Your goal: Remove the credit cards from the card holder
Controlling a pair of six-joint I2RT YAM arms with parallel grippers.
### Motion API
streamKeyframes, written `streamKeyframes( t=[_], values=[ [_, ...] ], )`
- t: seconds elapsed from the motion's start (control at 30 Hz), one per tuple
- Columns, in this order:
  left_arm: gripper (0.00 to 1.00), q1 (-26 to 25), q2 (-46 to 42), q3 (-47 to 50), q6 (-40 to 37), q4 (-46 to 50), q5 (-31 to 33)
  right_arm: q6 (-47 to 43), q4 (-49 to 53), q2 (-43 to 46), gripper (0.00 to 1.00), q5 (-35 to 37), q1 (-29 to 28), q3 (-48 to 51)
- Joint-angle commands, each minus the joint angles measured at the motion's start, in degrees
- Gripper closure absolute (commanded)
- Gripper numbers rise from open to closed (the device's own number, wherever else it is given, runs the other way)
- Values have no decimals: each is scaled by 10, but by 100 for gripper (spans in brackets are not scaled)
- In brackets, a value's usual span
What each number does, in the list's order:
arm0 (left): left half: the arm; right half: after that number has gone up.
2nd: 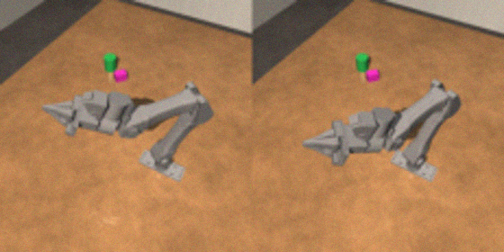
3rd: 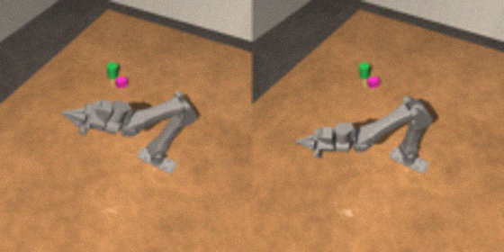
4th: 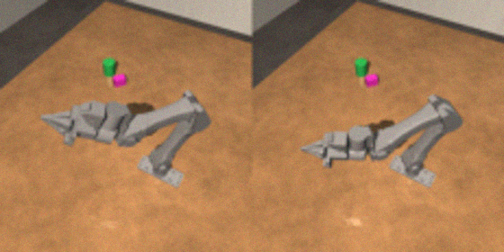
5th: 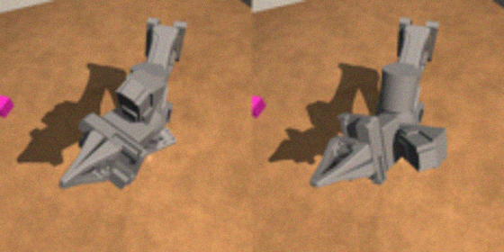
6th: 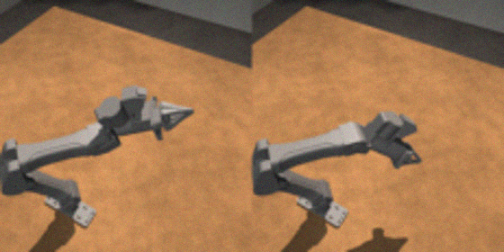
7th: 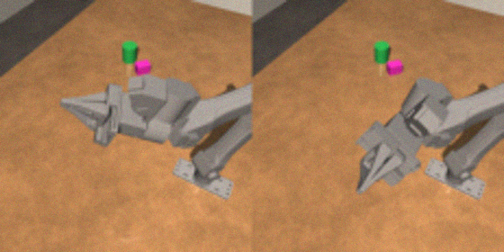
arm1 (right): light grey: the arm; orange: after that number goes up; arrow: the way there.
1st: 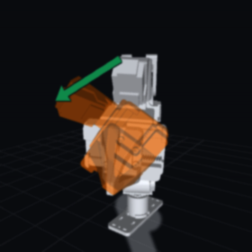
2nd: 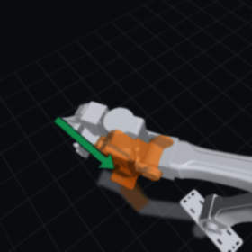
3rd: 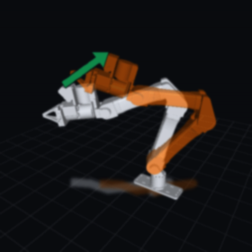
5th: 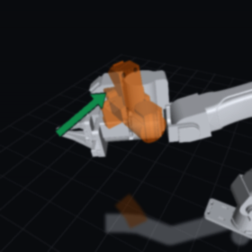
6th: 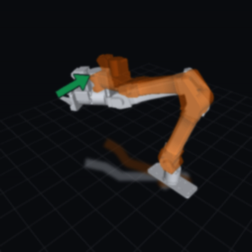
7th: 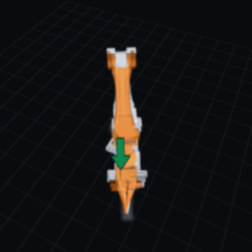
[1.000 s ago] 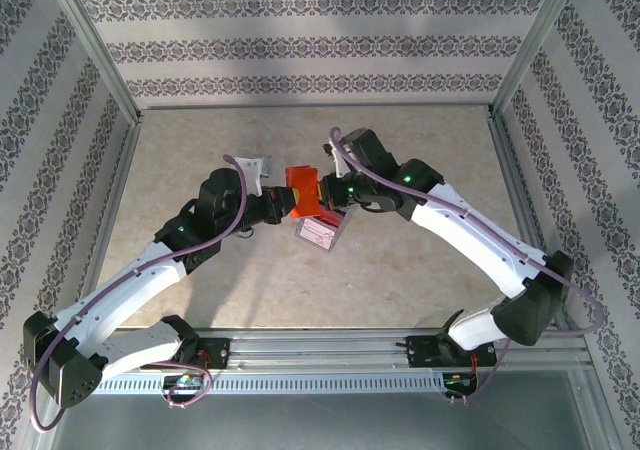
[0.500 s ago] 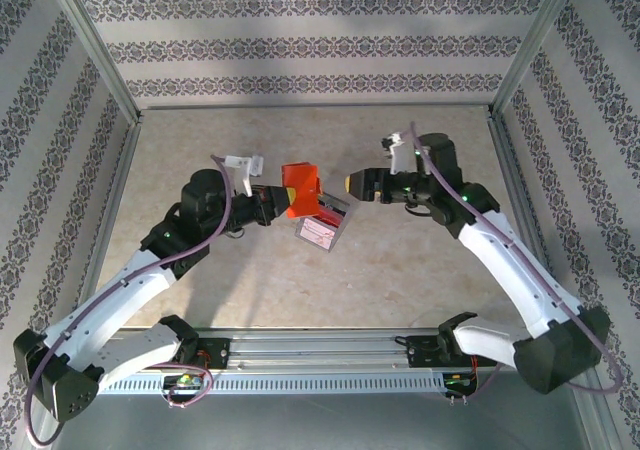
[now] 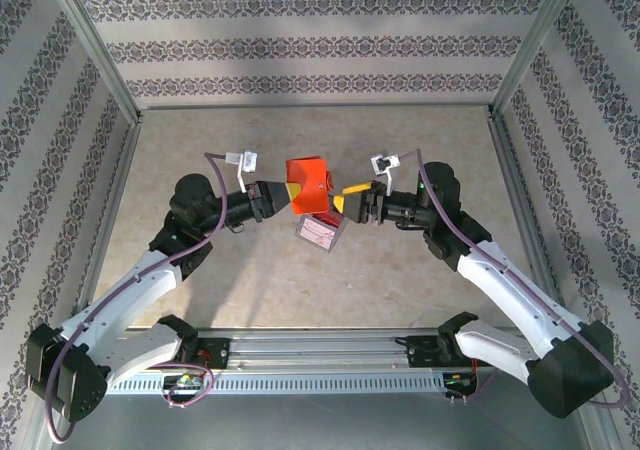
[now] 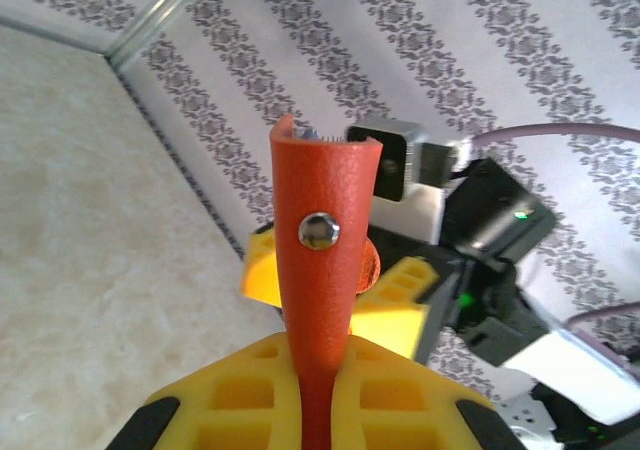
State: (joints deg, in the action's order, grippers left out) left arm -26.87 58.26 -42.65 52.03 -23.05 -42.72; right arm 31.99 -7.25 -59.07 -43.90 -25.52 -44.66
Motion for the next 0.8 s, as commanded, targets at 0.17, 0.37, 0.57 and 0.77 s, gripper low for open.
streamKeyframes(
  t=[0.17, 0.37, 0.57, 0.77],
  values=[
    [100, 4, 15, 6, 48, -116, -48, 100, -159, -18, 48, -118, 13, 31],
    [100, 4, 19, 9, 52, -123, -52, 121, -179, -34, 56, -131, 13, 33],
    [100, 3, 25, 8, 56, -131, -58, 141, -204, -38, 59, -138, 13, 32],
    [100, 3, 33, 11, 61, -144, -63, 169, -236, -42, 59, -153, 12, 31]
  ],
)
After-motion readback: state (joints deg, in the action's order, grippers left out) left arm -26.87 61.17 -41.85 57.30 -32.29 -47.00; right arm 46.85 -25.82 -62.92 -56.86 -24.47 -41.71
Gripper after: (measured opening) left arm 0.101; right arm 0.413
